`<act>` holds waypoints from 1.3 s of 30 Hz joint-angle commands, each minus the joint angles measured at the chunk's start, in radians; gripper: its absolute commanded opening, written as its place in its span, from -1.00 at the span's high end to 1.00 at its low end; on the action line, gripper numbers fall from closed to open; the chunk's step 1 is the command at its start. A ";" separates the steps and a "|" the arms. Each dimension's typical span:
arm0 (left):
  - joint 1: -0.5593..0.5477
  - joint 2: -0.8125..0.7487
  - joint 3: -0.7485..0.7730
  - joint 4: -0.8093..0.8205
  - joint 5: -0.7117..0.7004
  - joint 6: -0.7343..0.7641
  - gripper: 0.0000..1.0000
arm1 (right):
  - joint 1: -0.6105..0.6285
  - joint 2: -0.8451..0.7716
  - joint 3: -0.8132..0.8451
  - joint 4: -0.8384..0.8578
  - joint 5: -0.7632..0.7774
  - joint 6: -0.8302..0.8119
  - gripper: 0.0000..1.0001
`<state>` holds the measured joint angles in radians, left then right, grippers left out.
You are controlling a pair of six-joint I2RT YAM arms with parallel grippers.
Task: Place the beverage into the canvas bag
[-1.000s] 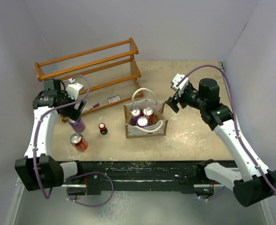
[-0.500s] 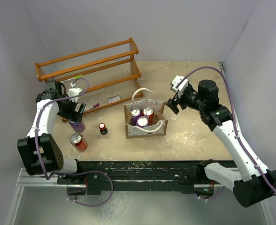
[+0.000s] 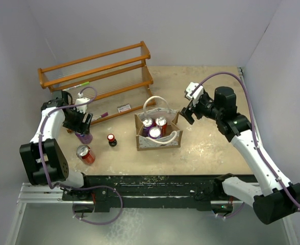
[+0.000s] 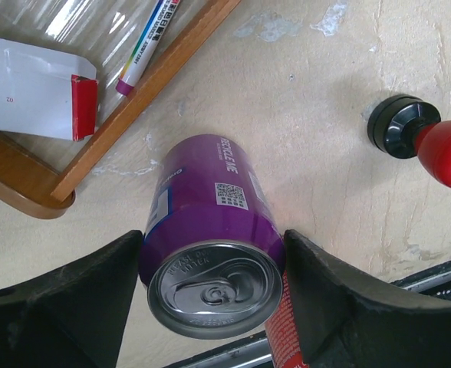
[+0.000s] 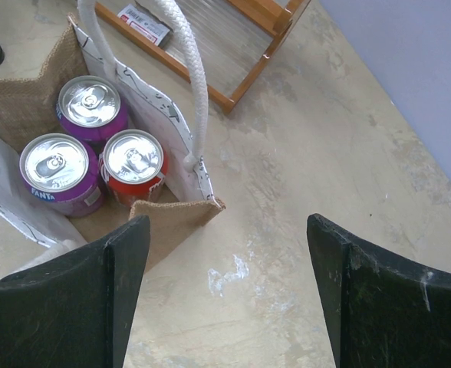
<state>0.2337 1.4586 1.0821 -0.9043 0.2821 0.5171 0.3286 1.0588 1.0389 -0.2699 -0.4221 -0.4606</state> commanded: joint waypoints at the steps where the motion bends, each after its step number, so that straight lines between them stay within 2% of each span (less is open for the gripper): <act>1: 0.007 -0.013 0.000 0.035 0.035 0.009 -0.47 | -0.003 0.001 0.004 0.037 -0.022 -0.012 -0.68; 5: 0.007 -0.028 0.006 0.041 0.039 0.007 -0.30 | -0.002 0.008 0.002 0.037 -0.023 -0.013 -0.69; 9: 0.005 -0.056 0.029 0.025 0.073 0.009 -0.03 | -0.003 0.025 0.005 0.032 -0.043 0.000 -0.70; 15: 0.004 -0.143 0.098 -0.006 0.141 0.010 0.57 | -0.002 0.078 0.014 0.020 -0.112 0.037 -0.70; 21: -0.007 -0.231 0.177 -0.045 0.251 -0.015 0.86 | 0.010 0.154 0.027 0.013 -0.133 0.088 -0.70; 24: -0.048 -0.254 0.238 -0.066 0.288 -0.045 0.99 | 0.030 0.180 0.026 0.017 -0.114 0.111 -0.72; 30: -0.204 -0.266 0.352 -0.069 0.320 -0.107 1.00 | 0.091 0.225 0.030 0.020 -0.038 0.142 -0.75; 39: -0.259 -0.227 0.443 -0.030 0.578 -0.130 1.00 | 0.103 0.260 0.007 0.062 0.102 0.177 -0.62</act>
<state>0.0048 1.2324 1.4525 -1.0172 0.6849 0.4026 0.4316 1.3159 1.0386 -0.2607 -0.3946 -0.3153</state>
